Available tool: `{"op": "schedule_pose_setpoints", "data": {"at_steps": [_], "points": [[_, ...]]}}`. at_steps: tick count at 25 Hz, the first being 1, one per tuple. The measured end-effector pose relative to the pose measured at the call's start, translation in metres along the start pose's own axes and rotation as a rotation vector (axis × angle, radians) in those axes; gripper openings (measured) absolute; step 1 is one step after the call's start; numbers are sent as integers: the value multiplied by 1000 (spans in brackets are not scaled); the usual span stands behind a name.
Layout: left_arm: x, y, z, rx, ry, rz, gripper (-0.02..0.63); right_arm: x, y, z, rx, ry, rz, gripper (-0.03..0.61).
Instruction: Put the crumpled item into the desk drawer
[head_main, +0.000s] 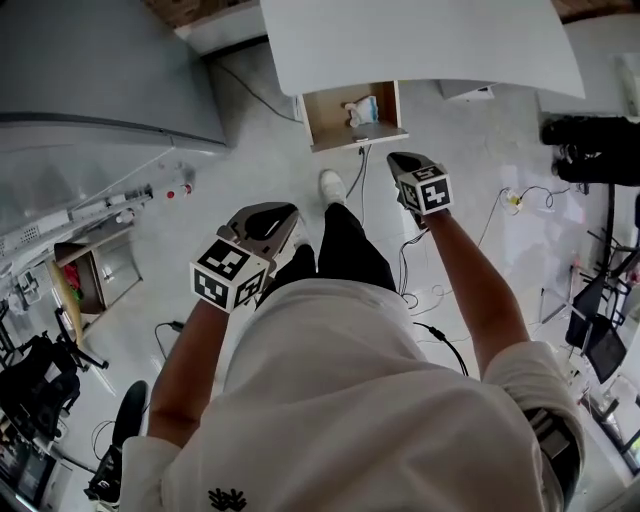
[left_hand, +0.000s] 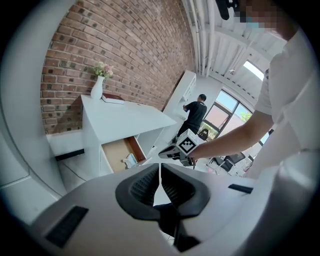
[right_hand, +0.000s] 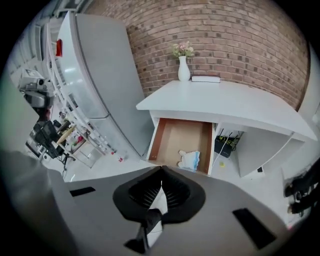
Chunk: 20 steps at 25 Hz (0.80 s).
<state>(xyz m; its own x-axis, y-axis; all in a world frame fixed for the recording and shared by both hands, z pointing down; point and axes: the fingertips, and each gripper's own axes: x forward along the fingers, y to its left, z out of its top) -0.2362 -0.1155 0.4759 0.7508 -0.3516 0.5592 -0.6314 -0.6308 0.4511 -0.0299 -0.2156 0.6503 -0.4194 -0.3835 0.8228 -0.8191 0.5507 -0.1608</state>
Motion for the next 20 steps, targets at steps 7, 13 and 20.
{"op": "schedule_pose_setpoints", "data": {"at_steps": [7, 13, 20], "points": [[-26, -23, -15, 30, -9, -22, 32, -53, 106, -36, -7, 16, 114, 29], [-40, -32, -21, 31, -18, -9, 31, -81, 161, -39, -15, -5, 174, 29], [-59, -42, -33, 46, -22, -9, 31, -110, 205, -25, -25, -61, 205, 29]]}}
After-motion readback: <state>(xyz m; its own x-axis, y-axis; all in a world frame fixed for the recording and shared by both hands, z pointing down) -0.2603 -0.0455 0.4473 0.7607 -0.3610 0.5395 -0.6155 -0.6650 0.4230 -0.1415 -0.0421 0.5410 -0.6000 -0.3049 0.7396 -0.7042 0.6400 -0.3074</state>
